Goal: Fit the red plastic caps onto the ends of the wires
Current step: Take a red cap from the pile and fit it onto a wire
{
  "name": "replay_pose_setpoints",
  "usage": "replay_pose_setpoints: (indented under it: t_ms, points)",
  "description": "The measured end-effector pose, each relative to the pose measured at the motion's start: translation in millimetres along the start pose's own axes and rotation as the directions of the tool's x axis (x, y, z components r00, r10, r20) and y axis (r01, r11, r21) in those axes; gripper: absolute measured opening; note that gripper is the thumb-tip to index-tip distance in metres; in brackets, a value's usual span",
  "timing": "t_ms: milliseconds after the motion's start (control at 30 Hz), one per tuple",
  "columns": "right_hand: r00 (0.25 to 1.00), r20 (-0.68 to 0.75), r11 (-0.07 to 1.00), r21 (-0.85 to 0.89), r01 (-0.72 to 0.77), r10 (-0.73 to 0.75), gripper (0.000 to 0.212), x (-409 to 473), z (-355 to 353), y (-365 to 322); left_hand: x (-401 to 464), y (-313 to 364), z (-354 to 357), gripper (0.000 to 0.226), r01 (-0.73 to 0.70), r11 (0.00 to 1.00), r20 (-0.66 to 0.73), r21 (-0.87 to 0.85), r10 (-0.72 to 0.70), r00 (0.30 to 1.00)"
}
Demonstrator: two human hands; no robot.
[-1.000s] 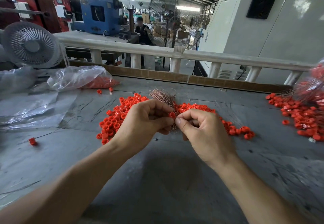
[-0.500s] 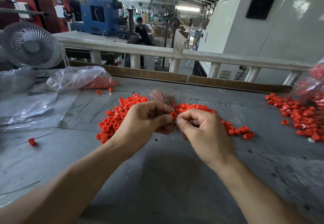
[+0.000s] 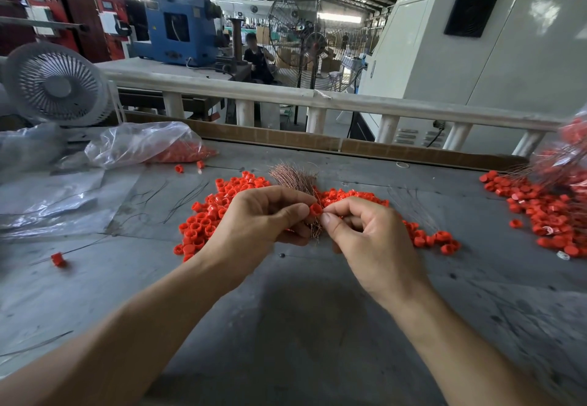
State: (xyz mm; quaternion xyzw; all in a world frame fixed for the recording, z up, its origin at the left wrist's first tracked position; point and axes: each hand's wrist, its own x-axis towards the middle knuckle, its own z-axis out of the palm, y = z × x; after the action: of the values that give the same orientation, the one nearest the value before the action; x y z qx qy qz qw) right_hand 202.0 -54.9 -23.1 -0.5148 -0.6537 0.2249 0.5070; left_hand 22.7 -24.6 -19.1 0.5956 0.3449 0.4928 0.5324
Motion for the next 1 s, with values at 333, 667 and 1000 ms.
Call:
replay_pose_setpoints:
  t_ms: [333,667,1000]
  points:
    - [0.999,0.024,1.000,0.015,0.023,-0.023,0.017,0.3,-1.1,0.8,1.8,-2.0,-0.6,0.014,0.001,1.000,-0.014,-0.017,-0.001,1.000]
    - [0.999,0.031,0.999,0.037,0.036,-0.037,0.016,1.5,-0.3,3.6,1.8,-2.1,0.1,0.019,0.021,1.000,-0.016,-0.013,-0.022,1.000]
    - [0.998,0.045,0.998,0.043,0.034,-0.036,0.012,1.7,0.4,4.0,2.4,-3.3,-0.4,0.014,0.020,0.999,-0.010,-0.046,-0.020,1.000]
